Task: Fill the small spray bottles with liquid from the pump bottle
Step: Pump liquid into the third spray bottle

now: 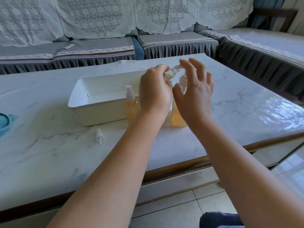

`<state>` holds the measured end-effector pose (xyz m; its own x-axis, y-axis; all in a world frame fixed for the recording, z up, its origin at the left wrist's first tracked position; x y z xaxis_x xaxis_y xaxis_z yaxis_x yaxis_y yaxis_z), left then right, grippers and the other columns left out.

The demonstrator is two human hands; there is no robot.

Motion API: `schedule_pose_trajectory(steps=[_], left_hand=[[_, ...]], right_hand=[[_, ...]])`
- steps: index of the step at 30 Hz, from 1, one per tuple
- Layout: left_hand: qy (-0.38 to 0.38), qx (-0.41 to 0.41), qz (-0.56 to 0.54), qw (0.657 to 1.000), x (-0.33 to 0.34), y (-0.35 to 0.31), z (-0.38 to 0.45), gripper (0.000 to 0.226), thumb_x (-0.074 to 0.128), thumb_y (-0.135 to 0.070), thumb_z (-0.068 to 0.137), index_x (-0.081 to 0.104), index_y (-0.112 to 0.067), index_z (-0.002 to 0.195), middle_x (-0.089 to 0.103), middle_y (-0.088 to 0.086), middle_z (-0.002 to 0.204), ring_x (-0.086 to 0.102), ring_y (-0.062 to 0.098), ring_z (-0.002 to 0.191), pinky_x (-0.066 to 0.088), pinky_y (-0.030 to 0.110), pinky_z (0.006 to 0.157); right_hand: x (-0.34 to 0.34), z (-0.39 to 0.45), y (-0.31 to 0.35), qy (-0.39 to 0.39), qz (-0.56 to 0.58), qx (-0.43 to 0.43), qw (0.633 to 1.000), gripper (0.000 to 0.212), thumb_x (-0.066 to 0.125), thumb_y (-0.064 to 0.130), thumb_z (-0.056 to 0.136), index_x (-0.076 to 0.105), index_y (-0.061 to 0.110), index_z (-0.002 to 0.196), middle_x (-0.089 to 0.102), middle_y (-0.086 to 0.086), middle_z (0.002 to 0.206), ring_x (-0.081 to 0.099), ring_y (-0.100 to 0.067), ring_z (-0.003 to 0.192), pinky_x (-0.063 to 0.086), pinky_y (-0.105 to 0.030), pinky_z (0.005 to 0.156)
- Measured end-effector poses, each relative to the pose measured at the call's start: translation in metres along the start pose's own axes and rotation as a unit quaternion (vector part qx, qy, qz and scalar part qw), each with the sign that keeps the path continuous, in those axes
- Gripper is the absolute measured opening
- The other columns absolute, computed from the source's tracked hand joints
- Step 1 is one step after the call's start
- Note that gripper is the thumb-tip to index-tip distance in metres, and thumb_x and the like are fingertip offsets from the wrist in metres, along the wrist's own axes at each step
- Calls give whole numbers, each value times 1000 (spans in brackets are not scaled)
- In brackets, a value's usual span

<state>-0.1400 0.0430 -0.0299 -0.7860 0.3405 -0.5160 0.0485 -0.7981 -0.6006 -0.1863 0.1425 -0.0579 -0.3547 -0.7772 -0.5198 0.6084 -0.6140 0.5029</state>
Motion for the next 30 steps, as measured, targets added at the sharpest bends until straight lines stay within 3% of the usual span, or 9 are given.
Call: schedule_pose_trajectory(steps=[6, 9, 12, 14, 16, 20, 30], left_hand=[[0, 1, 8, 1000, 1, 2, 0, 36, 63, -6, 87, 66, -18, 120, 69, -1, 112, 63, 13, 103, 37, 12, 81], [16, 2, 9, 1000, 3, 4, -1, 38, 62, 0, 84, 67, -16, 118, 70, 1, 111, 65, 16, 102, 47, 17, 88], [14, -9, 17, 1000, 1, 4, -3, 38, 59, -2, 87, 66, -19, 120, 69, -2, 113, 63, 13, 104, 31, -3, 78], [2, -11, 17, 1000, -2, 3, -3, 35, 59, -8, 90, 65, -22, 122, 69, -5, 114, 61, 11, 106, 23, -6, 74], [-3, -5, 18, 1000, -3, 1, -1, 34, 61, -10, 89, 65, -21, 121, 69, -4, 112, 62, 12, 103, 29, 1, 71], [4, 10, -2, 1000, 3, 2, 2, 35, 65, -7, 85, 67, -16, 119, 71, 2, 108, 65, 16, 99, 45, 19, 83], [0, 11, -11, 1000, 3, 2, 1, 36, 68, -8, 84, 67, -15, 119, 70, 2, 112, 65, 16, 103, 46, 19, 87]], right_hand=[[1, -4, -1, 1, -39, 2, 999, 58, 53, 29, 80, 46, 33, 138, 40, 8, 146, 42, -25, 124, 30, -41, 107], [4, -11, -6, 6, -43, 4, 999, 60, 55, 27, 78, 46, 34, 137, 41, 8, 146, 45, -25, 121, 31, -43, 108], [6, -10, -6, 7, -27, 5, 1000, 59, 55, 27, 78, 47, 33, 136, 41, 7, 146, 45, -25, 121, 32, -42, 106], [4, -7, -3, 3, -21, 3, 1000, 59, 55, 27, 79, 47, 32, 138, 41, 6, 147, 43, -26, 122, 32, -41, 106], [2, -4, -1, 3, -14, 3, 1000, 59, 54, 29, 81, 46, 31, 139, 39, 5, 148, 42, -26, 124, 32, -42, 106], [1, -2, 0, 2, -6, -1, 1000, 60, 53, 30, 81, 46, 31, 140, 39, 4, 149, 41, -27, 125, 32, -42, 106], [0, -1, 0, 0, -11, -2, 1000, 57, 53, 31, 81, 48, 31, 138, 41, 6, 147, 42, -27, 124, 33, -42, 104]])
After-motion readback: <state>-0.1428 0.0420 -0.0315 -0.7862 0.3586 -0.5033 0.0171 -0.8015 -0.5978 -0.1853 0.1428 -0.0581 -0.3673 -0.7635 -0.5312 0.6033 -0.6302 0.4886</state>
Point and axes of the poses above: each hand's wrist, its own z-axis towards the middle knuckle, its own x-axis out of the palm, y = z × x, the point moved 3 cm from there along z, towards the middle knuckle
